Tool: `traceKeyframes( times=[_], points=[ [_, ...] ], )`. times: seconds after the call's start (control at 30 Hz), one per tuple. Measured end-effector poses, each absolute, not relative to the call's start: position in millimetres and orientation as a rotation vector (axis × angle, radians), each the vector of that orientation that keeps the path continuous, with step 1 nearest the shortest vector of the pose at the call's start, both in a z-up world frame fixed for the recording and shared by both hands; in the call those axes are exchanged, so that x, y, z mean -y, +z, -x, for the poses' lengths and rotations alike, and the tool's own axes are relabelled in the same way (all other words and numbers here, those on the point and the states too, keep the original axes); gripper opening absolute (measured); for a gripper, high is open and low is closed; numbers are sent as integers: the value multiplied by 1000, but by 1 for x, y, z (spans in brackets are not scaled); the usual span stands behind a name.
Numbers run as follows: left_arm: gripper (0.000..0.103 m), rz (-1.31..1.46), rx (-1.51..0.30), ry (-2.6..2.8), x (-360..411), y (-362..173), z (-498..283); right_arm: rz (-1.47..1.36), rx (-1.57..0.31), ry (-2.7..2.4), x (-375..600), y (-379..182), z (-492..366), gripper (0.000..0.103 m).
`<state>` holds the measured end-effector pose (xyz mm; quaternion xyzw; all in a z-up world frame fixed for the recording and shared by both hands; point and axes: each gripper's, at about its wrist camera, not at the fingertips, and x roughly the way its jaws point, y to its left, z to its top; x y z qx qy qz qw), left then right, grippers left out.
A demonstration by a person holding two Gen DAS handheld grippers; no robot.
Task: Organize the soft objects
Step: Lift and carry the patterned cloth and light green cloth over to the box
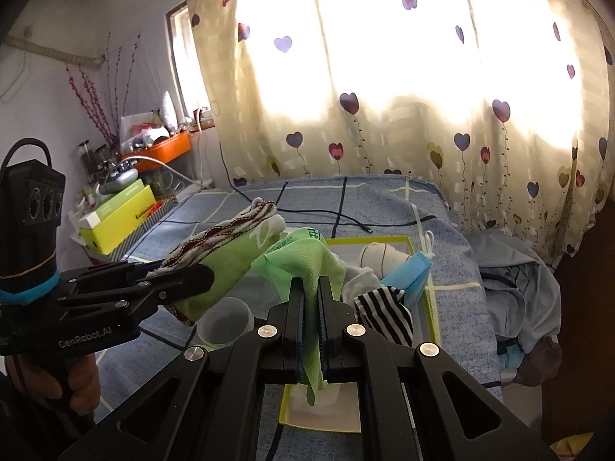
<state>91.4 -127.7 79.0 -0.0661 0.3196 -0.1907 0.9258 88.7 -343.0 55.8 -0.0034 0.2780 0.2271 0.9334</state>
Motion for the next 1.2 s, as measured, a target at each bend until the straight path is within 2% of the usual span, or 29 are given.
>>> traceKeyframes(
  times=[1.2],
  points=[
    [33, 85, -815, -488, 196, 30, -106, -78, -682, 407, 395, 1, -104, 6]
  ],
)
